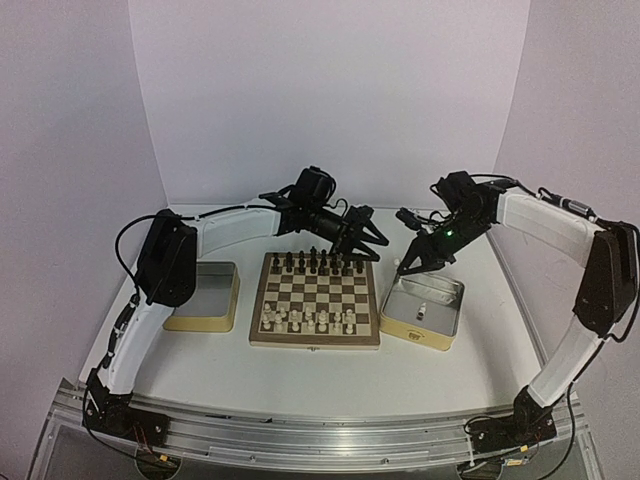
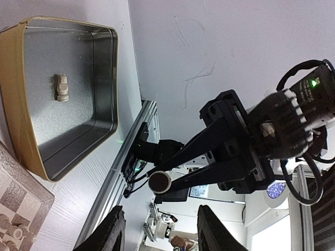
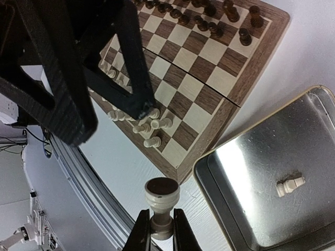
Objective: Set up the chess pieces on the board
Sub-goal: Place the chess piece on the chessboard.
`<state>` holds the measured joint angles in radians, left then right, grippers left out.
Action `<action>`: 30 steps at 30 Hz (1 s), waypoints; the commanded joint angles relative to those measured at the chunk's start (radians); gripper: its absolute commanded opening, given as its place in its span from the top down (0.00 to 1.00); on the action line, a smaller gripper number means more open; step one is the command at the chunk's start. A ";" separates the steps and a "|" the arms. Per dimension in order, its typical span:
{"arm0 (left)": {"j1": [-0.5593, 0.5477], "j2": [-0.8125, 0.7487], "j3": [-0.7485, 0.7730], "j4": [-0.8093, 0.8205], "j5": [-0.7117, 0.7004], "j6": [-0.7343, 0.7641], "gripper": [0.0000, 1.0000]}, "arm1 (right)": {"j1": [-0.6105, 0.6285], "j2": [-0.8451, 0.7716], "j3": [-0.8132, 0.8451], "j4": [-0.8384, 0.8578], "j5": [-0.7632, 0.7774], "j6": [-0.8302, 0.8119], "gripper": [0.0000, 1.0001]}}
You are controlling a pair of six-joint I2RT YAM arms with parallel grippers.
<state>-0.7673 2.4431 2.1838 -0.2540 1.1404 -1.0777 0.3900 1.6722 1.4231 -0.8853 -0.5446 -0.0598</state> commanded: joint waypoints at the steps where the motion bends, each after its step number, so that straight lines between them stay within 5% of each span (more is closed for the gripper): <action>1: -0.004 -0.092 -0.026 0.073 0.073 -0.052 0.54 | 0.026 -0.014 0.047 -0.009 0.019 -0.060 1.00; 30: -0.016 -0.048 0.017 0.059 0.137 -0.058 0.56 | 0.081 0.042 0.098 0.061 0.002 -0.118 1.00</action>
<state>-0.7742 2.4279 2.1540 -0.2410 1.2364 -1.1192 0.4617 1.6926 1.4707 -0.8429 -0.5239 -0.1561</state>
